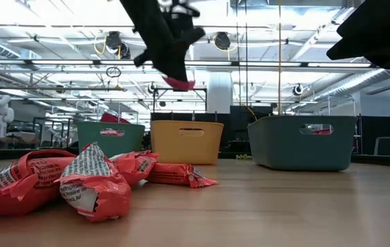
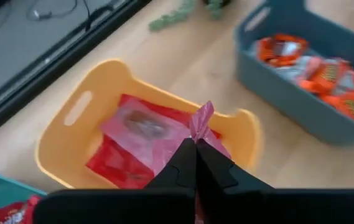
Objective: Sort candy
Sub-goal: Put the pink wrapper gummy into the yellow bin
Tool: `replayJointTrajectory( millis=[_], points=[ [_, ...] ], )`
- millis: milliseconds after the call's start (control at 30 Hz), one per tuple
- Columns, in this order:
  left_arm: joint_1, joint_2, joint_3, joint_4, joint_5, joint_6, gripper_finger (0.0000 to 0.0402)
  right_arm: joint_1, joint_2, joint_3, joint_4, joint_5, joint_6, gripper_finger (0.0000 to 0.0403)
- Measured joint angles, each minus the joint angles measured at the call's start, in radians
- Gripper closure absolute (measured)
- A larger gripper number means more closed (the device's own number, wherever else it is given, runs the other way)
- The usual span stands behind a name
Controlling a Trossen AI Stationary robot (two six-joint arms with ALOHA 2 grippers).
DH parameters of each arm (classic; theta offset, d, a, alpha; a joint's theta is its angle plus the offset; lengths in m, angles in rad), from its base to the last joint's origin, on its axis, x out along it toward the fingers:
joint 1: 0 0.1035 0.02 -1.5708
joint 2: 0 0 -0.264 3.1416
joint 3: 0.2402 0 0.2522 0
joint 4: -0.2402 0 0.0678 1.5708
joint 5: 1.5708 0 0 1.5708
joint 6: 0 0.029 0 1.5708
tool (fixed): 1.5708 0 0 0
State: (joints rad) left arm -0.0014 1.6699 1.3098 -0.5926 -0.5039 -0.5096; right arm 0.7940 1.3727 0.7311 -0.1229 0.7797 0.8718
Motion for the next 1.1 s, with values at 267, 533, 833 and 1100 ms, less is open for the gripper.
replayJointTrajectory(
  millis=[267,533,833,1100],
  points=[
    [0.191,0.001,-0.007,0.003,0.101,0.026,0.0388,0.000,0.000,0.000,-0.002,0.000,-0.002,0.0238],
    [0.222,0.001,-0.008,0.008,0.102,0.047,0.0372,0.000,0.000,0.000,-0.002,0.000,-0.020,0.0238],
    [0.222,0.000,-0.008,0.008,0.102,0.074,0.0370,0.000,0.000,0.000,-0.001,0.000,-0.019,0.0238],
    [0.222,0.000,-0.008,0.008,0.101,0.079,0.0370,0.000,0.000,0.000,-0.001,0.000,-0.013,0.0238]
  ],
)
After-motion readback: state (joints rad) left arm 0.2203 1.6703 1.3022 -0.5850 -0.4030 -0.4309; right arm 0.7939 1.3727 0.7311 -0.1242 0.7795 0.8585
